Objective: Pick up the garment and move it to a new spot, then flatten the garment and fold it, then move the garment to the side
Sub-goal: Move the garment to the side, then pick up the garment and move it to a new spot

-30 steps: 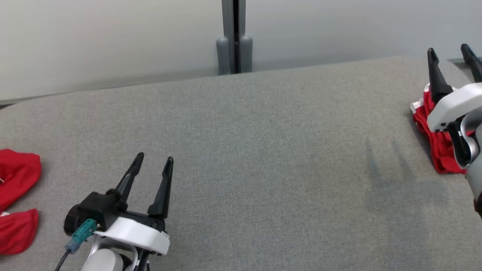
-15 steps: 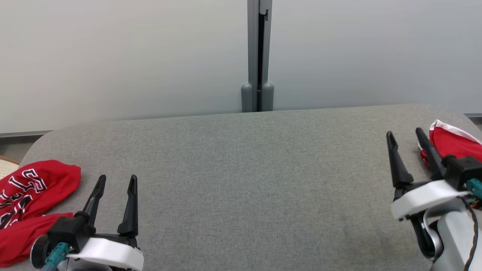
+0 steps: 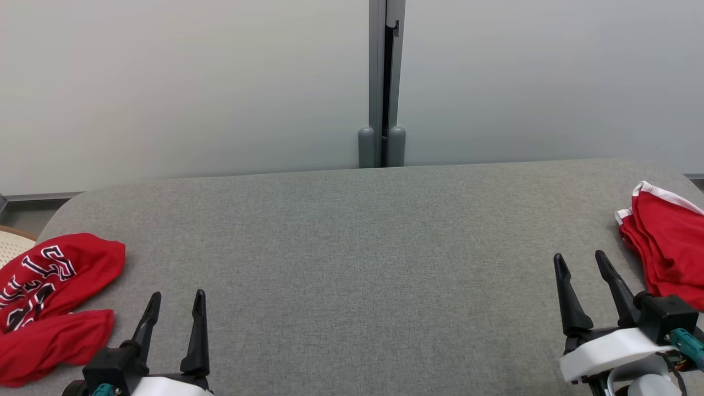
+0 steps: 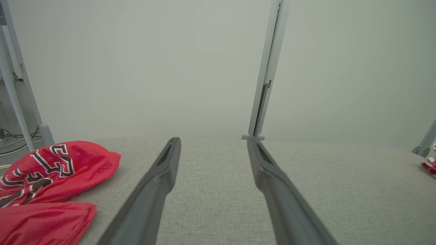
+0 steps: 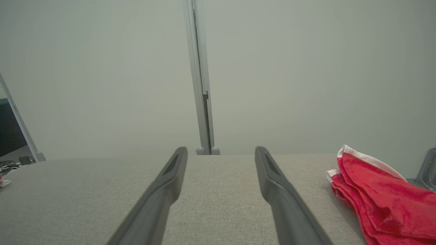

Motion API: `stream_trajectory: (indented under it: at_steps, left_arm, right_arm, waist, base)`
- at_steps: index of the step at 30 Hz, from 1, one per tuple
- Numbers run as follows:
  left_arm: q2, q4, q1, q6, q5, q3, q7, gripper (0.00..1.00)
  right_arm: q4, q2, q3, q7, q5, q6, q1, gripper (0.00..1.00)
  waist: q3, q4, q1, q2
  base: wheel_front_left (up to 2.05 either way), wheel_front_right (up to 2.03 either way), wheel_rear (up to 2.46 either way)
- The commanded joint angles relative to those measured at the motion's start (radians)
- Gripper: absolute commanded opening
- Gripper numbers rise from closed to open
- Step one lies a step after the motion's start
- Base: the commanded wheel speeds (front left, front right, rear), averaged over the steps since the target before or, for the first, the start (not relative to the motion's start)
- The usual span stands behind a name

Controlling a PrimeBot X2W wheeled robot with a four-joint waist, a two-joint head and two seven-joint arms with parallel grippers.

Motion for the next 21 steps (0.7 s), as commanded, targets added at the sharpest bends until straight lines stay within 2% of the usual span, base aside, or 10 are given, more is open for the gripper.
stream_trajectory:
  at_steps: [1,7,12,18,21]
  left_arm:
    - [0.000,-0.002,0.003,0.000,0.010,0.005,-0.004,1.00]
    - [-0.004,-0.006,-0.007,-0.010,0.021,0.007,-0.004,1.00]
    - [0.005,0.006,-0.016,-0.012,0.028,0.007,-0.004,1.00]
    - [0.027,0.011,-0.023,-0.006,0.024,0.021,0.004,1.00]
    - [0.037,0.007,-0.032,-0.002,0.025,0.022,0.017,1.00]
  right_arm:
    - [-0.007,0.000,-0.002,-0.001,-0.008,0.000,0.009,1.00]
    - [-0.010,0.004,0.000,-0.001,-0.012,0.000,0.008,1.00]
    - [-0.011,0.010,-0.002,-0.001,-0.014,0.000,0.013,1.00]
    - [-0.014,0.031,-0.001,-0.001,0.001,0.000,0.014,1.00]
    - [-0.013,0.039,-0.002,-0.001,0.006,0.000,0.016,1.00]
  waist:
    - [0.000,0.001,0.0000,-0.0001]
    - [0.001,0.008,0.0000,-0.0001]
    - [0.002,0.041,0.0000,-0.0001]
    - [0.002,0.132,0.0000,-0.0001]
    - [0.004,0.202,0.0000,-0.0001]
  base:
    - [0.00,0.00,0.00]
    - [0.00,0.00,0.00]
    - [0.00,0.00,0.00]
    - [0.00,0.00,0.00]
    - [0.00,0.00,0.00]
